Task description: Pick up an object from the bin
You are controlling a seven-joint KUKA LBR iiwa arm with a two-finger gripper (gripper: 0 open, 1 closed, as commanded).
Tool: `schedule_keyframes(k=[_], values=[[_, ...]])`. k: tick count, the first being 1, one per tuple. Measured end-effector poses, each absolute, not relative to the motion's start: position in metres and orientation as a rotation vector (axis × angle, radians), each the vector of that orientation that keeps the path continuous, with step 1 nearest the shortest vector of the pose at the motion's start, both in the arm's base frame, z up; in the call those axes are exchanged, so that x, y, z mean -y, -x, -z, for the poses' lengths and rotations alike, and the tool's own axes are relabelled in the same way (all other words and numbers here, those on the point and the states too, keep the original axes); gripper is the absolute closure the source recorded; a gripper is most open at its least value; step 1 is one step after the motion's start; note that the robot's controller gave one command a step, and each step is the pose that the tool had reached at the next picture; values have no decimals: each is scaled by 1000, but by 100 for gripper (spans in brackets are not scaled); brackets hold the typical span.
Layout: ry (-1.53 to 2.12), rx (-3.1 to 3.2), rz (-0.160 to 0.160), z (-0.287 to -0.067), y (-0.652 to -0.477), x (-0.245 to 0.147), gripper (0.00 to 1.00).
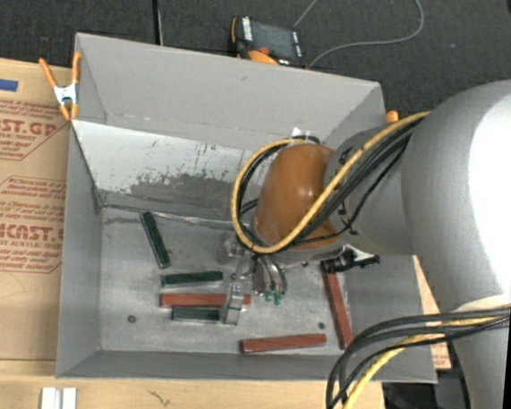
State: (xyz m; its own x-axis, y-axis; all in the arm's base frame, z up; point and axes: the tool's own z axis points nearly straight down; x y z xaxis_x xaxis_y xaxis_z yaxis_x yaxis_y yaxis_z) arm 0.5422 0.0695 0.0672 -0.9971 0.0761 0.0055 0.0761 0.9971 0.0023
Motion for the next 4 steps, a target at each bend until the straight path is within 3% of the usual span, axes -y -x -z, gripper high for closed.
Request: schedule_keyframes(k=[1,2,3,4], values=[[124,3140,3,-71,-545,-67,100],[116,3144,6,-171,-493,-111,100],[121,3140,1,-166,-493,-108,0],[-48,3148,7,-216,-500,-174,0]])
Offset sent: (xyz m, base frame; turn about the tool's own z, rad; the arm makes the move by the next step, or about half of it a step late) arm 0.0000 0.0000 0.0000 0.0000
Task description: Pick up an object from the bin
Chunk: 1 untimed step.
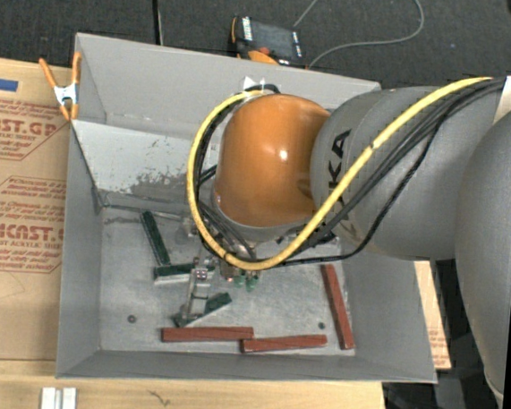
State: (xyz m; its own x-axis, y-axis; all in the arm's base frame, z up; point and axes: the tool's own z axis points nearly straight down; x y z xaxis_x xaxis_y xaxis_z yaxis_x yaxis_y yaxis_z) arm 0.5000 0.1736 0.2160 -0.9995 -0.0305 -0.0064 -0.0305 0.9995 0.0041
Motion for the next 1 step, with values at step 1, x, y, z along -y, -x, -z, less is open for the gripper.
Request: schedule_keyframes(k=[1], values=[[124,-3143,2,-66,-555,-139,0]])
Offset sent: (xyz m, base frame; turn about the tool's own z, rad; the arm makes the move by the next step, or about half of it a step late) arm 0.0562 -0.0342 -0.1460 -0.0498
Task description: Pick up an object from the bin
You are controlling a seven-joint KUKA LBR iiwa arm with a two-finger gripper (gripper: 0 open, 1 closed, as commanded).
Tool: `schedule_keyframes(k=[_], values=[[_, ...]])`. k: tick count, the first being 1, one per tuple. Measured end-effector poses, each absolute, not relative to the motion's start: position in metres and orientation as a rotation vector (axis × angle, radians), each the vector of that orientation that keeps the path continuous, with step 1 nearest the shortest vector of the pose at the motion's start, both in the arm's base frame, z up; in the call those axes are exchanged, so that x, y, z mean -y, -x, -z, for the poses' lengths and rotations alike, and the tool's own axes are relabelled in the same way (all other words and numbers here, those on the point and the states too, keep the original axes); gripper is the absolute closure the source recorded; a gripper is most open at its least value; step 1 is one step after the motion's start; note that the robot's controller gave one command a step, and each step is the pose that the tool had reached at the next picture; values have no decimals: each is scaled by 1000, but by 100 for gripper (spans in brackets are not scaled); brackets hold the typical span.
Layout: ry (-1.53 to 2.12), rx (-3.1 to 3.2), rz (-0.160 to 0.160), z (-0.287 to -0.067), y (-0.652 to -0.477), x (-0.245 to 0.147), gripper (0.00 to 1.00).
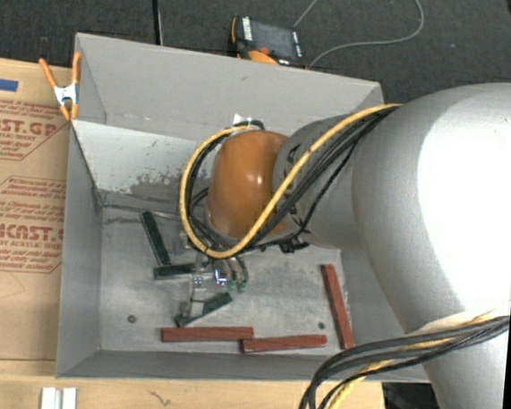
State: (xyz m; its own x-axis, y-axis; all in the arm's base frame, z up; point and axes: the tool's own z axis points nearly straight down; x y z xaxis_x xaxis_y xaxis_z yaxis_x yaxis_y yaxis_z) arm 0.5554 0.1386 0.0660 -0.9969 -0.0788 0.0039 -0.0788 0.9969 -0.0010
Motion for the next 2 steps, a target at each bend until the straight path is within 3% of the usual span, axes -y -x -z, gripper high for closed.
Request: schedule_keyframes(k=[1,2], values=[[-126,3141,2,-71,-557,-140,100],[-167,3148,3,-226,-573,-144,100]])
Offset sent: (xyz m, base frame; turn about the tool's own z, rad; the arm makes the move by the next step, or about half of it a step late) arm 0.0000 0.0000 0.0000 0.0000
